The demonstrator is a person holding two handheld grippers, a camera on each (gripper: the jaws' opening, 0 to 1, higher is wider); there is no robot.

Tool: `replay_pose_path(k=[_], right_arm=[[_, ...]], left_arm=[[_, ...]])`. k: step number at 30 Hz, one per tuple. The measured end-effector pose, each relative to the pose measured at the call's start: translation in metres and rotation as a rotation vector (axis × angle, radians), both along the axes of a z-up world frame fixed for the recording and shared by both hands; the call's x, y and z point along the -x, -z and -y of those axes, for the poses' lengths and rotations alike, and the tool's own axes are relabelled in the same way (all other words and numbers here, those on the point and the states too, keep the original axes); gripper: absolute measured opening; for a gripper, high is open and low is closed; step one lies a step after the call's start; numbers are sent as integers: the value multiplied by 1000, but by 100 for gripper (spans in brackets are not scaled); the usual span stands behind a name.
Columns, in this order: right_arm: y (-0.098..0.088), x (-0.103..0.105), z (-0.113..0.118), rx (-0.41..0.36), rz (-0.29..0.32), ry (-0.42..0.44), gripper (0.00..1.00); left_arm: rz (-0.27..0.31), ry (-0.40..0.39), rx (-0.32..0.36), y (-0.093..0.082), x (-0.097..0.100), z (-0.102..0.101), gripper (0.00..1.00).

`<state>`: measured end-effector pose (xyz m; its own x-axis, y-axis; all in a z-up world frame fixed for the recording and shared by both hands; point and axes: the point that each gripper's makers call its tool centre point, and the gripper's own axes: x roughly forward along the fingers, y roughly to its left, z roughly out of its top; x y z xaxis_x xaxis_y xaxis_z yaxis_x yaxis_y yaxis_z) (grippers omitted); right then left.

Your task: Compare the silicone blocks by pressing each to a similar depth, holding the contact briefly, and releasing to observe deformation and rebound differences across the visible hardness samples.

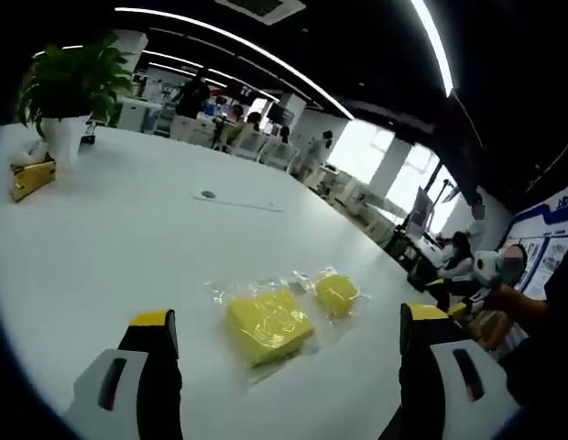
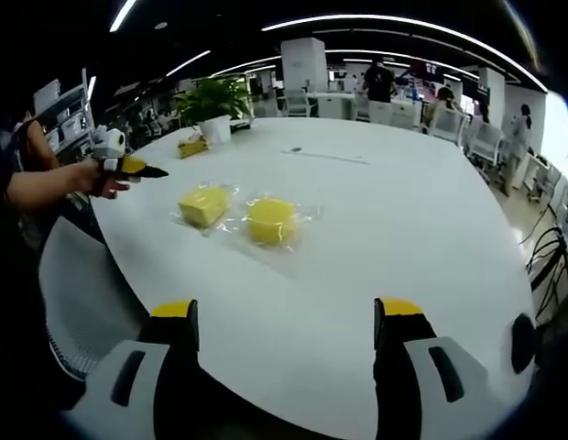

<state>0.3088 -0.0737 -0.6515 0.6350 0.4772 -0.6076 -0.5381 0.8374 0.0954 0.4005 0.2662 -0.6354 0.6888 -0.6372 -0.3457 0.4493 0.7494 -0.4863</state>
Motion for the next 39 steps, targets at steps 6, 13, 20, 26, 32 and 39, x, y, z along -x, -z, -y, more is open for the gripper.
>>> replay_pose_path(k=[6,13,20,26,32,39], right_arm=[[-2,-4,-5,1,6,-21,69],[-8,-8,-16,-28,10,-45,65],[-12,-10,-19,-57,18,-43,58],[-22,-13,-22,-155,41,-13,58],[-20,-14,-27,-173,17,-16,51],[-22,-19,-27,-147,38,-25,43]], left_arm=[[-22,-10,-21,11,-24,-10,100],[-49,57,-47,30,-42,2,86],[-166,26,51,54,-58,11,77],[-213,2,74,69,-67,12,73],[-254,-16,215,70,-71,20,48],[-291,-14,257,81,-68,23,28]])
